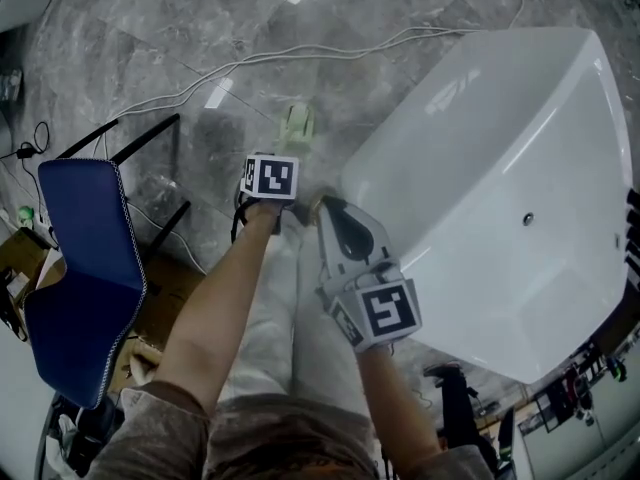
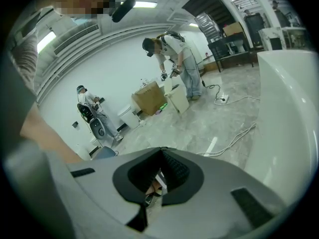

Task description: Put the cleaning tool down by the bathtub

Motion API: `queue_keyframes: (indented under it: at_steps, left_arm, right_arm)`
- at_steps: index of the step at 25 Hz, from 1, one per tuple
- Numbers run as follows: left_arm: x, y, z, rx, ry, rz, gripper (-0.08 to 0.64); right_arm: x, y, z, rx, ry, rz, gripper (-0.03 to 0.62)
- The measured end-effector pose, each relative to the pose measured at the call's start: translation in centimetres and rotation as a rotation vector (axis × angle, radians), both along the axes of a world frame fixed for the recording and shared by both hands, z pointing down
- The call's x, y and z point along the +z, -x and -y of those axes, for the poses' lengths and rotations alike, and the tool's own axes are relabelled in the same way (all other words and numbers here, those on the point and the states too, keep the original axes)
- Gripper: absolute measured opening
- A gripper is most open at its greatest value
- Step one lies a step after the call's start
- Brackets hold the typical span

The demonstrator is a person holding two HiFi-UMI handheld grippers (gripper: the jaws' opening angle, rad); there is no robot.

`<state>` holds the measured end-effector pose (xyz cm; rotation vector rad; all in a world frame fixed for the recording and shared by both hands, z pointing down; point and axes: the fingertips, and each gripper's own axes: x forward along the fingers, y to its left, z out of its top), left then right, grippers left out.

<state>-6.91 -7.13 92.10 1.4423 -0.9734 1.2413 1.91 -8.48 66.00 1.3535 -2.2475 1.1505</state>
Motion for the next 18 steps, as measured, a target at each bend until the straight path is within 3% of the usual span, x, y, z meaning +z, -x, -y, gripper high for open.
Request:
queue_keyframes:
  at_steps: [6, 13, 18]
  left_arm:
    - [1.5, -0.4, 0.8, -0.001, 0.048, 0.025, 0.100]
    - [1.0, -0.6, 0.5, 0.009, 0.007, 0.020, 0.104]
    - [0.0, -1.1, -0.1, 0.007, -0.022, -0.014, 0.170]
  right_arm:
    - [0.3, 0.0, -0.1, -0.016, 0.004, 0.004, 0.000]
    - [0.4, -0.4, -0.1, -0.005, 0.013, 0.008, 0.000]
    - [0.0, -0.3, -0.1, -0.003, 0.015, 0.013, 0.000]
